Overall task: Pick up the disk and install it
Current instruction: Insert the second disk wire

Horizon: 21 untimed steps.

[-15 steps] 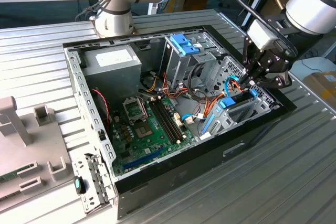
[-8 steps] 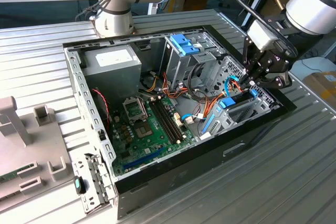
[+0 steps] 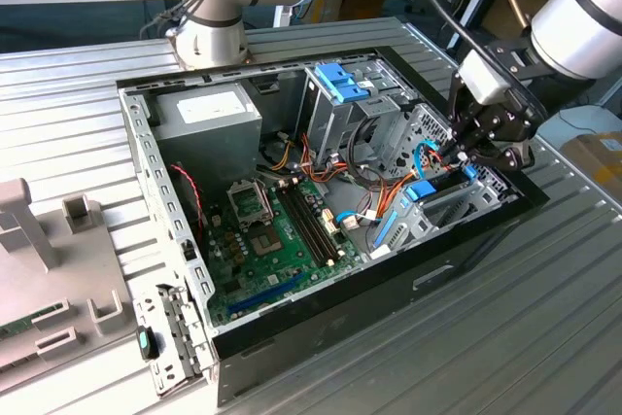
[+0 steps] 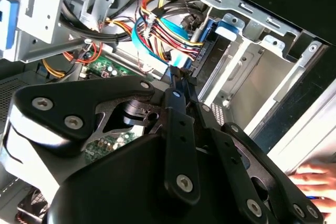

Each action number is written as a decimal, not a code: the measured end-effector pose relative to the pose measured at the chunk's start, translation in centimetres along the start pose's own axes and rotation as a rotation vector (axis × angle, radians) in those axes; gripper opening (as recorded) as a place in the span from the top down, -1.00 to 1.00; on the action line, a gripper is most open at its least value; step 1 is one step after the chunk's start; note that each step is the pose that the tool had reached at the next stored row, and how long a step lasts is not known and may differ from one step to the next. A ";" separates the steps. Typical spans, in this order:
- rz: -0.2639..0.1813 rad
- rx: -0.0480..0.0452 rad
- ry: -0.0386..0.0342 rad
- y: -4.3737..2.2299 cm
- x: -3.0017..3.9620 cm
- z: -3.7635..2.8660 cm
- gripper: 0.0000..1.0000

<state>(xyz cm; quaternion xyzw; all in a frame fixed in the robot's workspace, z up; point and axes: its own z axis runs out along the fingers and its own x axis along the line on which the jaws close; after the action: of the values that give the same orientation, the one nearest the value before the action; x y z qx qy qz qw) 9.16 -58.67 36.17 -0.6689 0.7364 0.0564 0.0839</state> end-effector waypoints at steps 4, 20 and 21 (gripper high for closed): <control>0.000 0.0000 0.0001 0.01 0.14 0.48 0.69; -0.022 -0.0046 -0.0030 -0.01 1.00 0.96 0.69; -0.025 -0.0055 -0.0078 -0.02 1.03 0.96 0.69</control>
<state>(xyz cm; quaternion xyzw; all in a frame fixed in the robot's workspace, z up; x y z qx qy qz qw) 9.13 -59.49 35.03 -0.6780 0.7276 0.0600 0.0856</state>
